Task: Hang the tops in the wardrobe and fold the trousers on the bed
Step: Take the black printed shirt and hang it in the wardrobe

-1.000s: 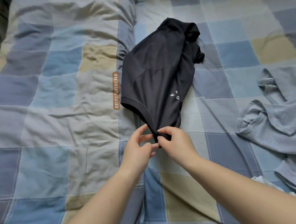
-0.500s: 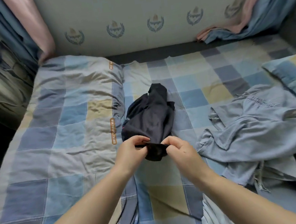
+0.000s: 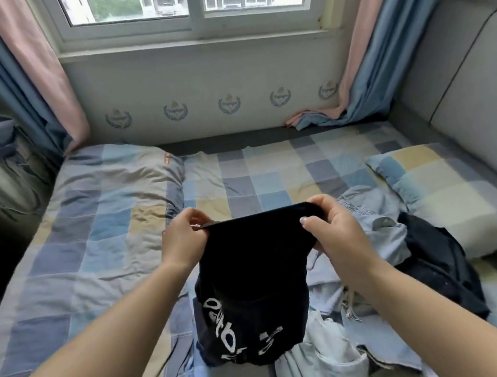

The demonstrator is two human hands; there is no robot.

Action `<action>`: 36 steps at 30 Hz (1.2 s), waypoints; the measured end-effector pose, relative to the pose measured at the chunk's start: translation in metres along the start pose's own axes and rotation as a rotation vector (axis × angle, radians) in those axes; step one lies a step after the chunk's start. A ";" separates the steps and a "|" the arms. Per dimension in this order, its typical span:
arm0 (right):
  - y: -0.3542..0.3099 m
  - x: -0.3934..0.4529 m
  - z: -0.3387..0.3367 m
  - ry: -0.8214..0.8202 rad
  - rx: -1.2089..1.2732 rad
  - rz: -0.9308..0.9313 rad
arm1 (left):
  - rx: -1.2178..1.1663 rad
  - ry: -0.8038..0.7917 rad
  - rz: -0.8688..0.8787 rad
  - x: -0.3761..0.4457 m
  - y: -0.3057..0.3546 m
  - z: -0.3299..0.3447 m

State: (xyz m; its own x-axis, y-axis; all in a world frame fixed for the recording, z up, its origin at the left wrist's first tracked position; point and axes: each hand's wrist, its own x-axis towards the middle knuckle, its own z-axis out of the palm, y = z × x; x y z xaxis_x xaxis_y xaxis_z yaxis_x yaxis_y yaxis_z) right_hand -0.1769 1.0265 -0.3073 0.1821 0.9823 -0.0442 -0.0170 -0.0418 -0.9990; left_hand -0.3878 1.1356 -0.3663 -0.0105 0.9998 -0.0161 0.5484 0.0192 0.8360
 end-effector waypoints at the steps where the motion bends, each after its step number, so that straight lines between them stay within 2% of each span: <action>1: -0.011 -0.006 -0.010 0.031 -0.086 -0.029 | -0.011 -0.009 0.016 -0.006 0.015 -0.006; 4: -0.044 -0.025 -0.037 0.101 -0.249 -0.087 | -0.013 -0.025 0.121 -0.024 0.059 -0.024; 9: -0.099 -0.049 -0.074 0.161 -0.308 -0.182 | 0.031 -0.049 0.304 -0.040 0.122 -0.053; 13: -0.141 -0.063 -0.098 0.197 -0.400 -0.259 | -0.017 -0.189 0.379 -0.044 0.162 -0.079; 19: -0.199 -0.091 -0.114 0.416 -0.566 -0.321 | 0.143 -0.303 0.564 -0.034 0.210 -0.121; 22: -0.233 -0.113 -0.115 0.519 -0.666 -0.356 | 0.164 -0.412 0.639 -0.037 0.240 -0.128; 28: -0.281 -0.184 -0.136 0.808 -0.958 -0.256 | -0.364 -0.748 0.558 -0.071 0.296 -0.127; 32: -0.299 -0.252 -0.144 0.988 -1.217 -0.065 | -0.664 -1.014 0.480 -0.114 0.331 -0.109; 34: -0.305 -0.294 -0.149 1.031 -1.245 0.059 | -0.739 -1.089 0.448 -0.141 0.348 -0.094; 36: -0.307 -0.334 -0.153 1.077 -1.141 0.143 | -0.791 -1.162 0.432 -0.173 0.363 -0.081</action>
State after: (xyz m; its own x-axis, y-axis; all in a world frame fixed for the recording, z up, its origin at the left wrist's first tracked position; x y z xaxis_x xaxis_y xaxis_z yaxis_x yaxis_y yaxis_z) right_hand -0.0817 0.6836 0.0131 0.8391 0.3928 0.3764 0.5355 -0.7183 -0.4441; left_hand -0.2542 0.9698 -0.0156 0.9046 0.3738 0.2048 -0.2599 0.1029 0.9601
